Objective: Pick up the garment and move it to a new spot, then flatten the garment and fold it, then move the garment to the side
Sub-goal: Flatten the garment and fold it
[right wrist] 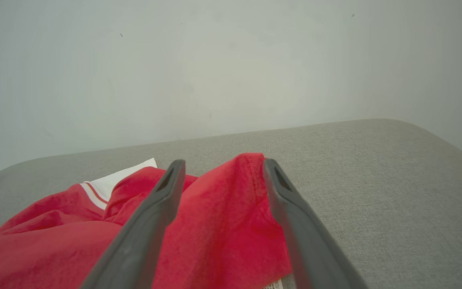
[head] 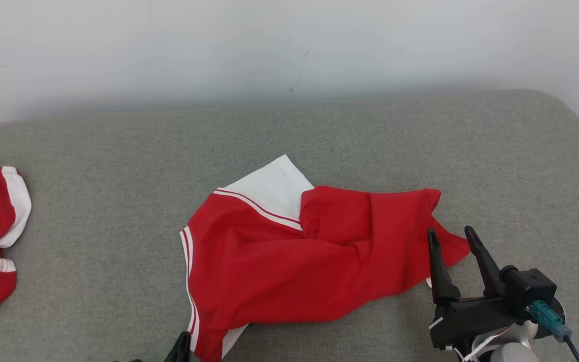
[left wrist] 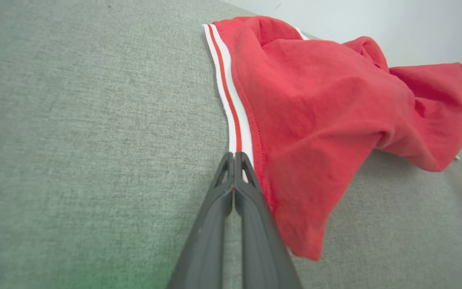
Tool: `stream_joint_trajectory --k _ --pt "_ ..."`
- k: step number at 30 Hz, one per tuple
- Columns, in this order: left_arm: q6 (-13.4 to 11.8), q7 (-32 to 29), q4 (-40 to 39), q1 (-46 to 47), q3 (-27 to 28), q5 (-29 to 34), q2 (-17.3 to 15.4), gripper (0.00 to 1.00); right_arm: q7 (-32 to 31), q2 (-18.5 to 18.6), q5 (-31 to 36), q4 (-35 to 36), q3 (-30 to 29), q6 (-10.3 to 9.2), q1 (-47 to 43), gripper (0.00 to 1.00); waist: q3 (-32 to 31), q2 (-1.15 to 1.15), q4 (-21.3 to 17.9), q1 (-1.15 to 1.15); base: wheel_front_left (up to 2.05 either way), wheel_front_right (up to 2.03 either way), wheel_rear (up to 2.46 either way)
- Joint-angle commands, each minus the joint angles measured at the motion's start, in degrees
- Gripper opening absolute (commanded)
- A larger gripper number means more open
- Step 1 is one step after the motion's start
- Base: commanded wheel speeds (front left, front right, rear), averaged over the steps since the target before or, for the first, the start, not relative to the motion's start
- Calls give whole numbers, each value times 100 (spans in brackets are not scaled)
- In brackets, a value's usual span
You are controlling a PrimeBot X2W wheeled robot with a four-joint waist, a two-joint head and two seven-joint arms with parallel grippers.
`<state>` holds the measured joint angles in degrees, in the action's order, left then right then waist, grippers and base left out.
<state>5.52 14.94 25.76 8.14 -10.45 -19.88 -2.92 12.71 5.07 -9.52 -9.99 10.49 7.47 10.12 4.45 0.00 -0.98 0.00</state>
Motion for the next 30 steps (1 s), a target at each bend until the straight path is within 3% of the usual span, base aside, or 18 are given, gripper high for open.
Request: stream_joint_trajectory --k 1,13,19,30 --pt "-3 23 -22 -70 17 38 -29 0 44 -3 16 -8 2 5 -6 100 -13 0 31 0 0 0 0" --pt "-128 22 -506 -59 202 245 -255 0 89 -16 -37 -81 23 5 -24 100 -97 0 161 0 0 0 0" --pt "-186 -66 -1010 204 264 434 -608 0 107 -39 -39 -107 21 5 -19 100 -130 0 136 0 0 0 0" --pt "-4 -606 -1291 1032 240 590 -1369 0 162 -63 -66 -198 102 5 132 100 -41 0 -130 0 0 0 0"
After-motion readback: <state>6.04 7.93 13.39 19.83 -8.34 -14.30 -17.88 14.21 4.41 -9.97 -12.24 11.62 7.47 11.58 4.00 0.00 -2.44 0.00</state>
